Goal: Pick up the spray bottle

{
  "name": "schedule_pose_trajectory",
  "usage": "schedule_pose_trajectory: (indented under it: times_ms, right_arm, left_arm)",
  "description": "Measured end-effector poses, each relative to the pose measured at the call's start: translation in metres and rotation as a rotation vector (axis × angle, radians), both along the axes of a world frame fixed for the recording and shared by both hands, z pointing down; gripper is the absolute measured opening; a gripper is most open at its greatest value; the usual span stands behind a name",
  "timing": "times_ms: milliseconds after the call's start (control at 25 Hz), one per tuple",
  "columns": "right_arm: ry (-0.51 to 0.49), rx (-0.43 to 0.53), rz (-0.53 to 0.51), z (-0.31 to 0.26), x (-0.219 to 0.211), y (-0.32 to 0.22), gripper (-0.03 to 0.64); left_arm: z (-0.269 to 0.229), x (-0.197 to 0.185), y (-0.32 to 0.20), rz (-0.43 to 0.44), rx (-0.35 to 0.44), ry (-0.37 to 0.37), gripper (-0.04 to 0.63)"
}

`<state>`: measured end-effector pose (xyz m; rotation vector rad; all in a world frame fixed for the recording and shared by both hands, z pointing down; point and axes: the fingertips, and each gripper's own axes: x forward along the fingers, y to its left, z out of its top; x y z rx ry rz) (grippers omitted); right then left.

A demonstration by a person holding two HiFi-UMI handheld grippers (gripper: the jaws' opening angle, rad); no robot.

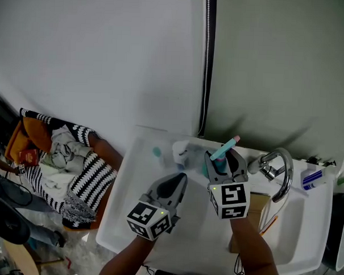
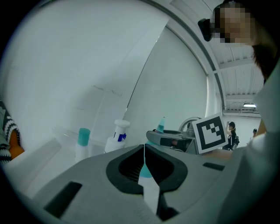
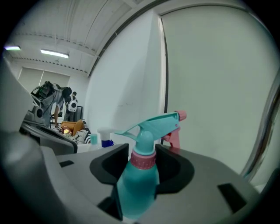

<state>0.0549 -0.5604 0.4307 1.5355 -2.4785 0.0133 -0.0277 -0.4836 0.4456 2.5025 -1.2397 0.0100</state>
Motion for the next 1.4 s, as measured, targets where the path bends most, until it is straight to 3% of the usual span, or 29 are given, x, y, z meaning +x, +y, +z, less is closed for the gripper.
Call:
schedule_pose_trajectory:
  times_ms: [1400]
  right_arm:
    - [-0.034,0.015,0.027,-0.050,0.009,0.163,0.181]
  left_arm:
    - [-0.050,-0.004,0.135,0.073,0.086,-0.015,0.008]
